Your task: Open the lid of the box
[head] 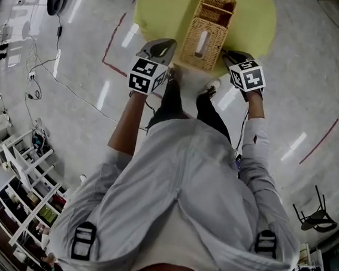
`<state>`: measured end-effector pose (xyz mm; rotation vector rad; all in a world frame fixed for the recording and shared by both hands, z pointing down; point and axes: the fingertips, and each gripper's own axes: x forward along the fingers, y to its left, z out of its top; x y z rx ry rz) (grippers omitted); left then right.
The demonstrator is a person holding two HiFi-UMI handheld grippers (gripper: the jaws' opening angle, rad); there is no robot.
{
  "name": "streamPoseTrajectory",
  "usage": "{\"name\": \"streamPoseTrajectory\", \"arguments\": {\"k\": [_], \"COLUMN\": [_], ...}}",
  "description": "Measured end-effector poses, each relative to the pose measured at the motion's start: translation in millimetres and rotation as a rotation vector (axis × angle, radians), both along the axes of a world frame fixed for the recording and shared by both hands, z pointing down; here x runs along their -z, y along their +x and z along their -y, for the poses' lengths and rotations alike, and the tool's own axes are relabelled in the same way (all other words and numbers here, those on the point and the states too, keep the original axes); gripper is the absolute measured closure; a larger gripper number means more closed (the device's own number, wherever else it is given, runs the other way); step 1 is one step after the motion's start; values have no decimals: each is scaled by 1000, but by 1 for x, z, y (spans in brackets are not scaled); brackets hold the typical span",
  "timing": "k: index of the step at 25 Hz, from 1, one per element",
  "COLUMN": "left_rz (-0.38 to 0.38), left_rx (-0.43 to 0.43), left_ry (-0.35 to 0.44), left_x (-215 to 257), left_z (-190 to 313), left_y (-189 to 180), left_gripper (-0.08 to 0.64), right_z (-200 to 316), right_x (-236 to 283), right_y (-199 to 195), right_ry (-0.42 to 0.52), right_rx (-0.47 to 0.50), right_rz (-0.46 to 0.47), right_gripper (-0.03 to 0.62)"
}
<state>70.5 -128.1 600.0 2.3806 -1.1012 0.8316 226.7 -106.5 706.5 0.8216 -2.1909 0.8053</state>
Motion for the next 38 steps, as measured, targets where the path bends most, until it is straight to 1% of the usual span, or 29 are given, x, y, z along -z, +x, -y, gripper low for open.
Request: {"name": "streamPoseTrajectory", "arguments": {"k": [2,4,7,11,16,23,32,38], "left_rz": [-1,-4,-10,-21,-37,-63,-100,-145], "left_rx": [12,18,18,6,-27,-73,-106,-115], "left_ry": [-4,-6,-5,-1,11,50,102,97], "left_x": [-1,-1,-1,5,10,32,61,65], "left_z": [-1,-2,-3,0,13,35,60,78], "left_y": [-4,-8,-13,-15,-16,-21,-47,-70], "left_gripper": [532,531,531,531,531,531,532,531], "right_z": [1,3,3,3,11,21,33,42], "right_x": [0,1,5,18,39,70,116,144], "right_y": [0,0,-1,1,-2,-14,-40,-66], "right_ry": [-1,3,2,0,16,44,102,147], "right_rx": [-1,-8,-24,-43,-72,-94,-135,-175], "right_rz": [-9,-20,-21,-27,-9,-26,-46,-50], "right_gripper": [509,550,565,568,569,569,569,569]}}
